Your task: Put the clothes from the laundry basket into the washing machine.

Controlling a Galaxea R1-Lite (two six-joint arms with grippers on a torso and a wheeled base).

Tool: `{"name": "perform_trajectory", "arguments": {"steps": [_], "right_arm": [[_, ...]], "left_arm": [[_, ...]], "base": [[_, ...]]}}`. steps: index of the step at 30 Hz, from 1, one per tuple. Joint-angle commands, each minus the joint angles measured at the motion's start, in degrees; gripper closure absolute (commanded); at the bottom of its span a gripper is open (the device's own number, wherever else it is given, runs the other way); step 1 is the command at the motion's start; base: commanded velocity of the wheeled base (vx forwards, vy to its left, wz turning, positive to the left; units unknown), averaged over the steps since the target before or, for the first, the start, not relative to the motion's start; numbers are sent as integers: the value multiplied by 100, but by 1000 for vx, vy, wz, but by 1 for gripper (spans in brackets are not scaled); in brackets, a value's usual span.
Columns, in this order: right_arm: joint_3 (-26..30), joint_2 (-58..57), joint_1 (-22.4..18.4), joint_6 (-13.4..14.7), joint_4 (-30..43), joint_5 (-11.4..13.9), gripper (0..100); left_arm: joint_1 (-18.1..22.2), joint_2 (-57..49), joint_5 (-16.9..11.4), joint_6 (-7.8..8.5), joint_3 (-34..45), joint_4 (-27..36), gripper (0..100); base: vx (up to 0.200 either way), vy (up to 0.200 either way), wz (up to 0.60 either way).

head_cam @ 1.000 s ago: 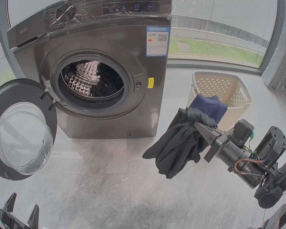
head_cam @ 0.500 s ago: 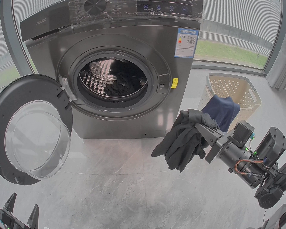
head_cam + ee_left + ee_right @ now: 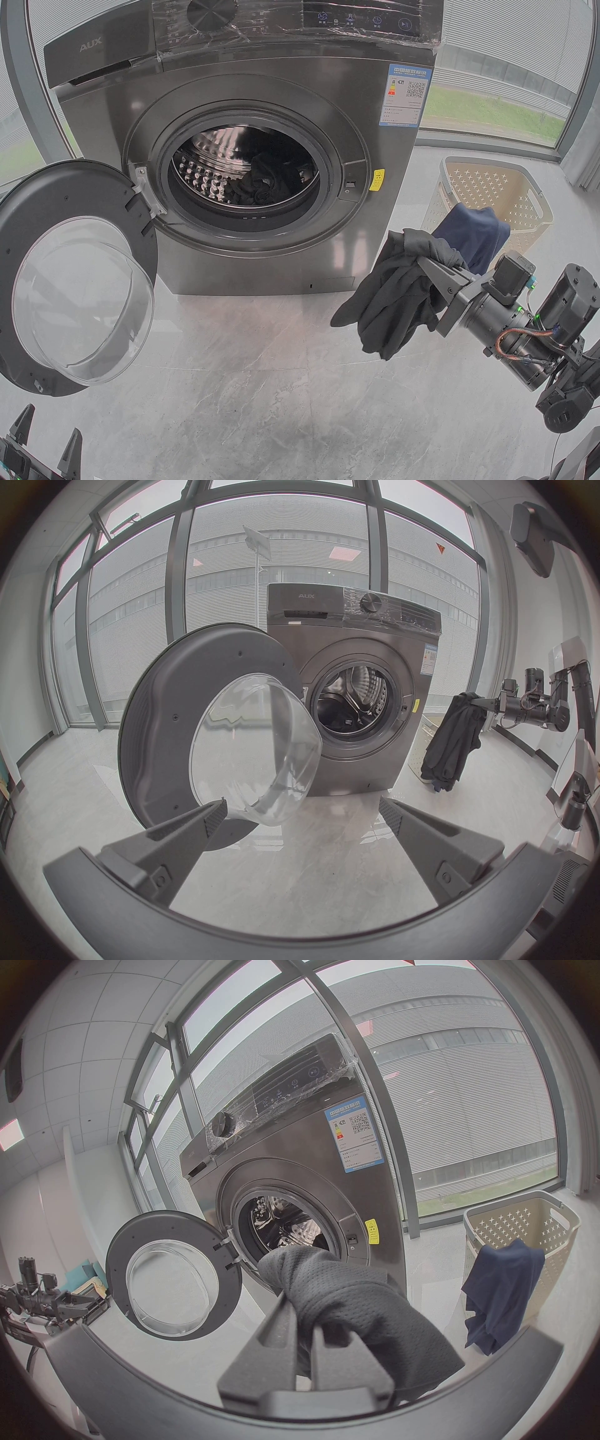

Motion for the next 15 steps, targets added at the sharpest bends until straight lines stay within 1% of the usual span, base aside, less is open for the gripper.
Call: {"name": "perform_trajectory", "arguments": {"steps": [1,11,15], "right_arm": [[-4,4,-10,1,-3,1,100],[5,13,-10,10,-12,1,100],[-4,22,-10,10,-12,1,100]], "left_arm": [[0,-77,1,-6,84,0,0],[0,-77,1,3,84,0,0],[0,-77,1,12,84,0,0]], "base": [[0,0,0],[0,0,0],[-200,0,0]]}}
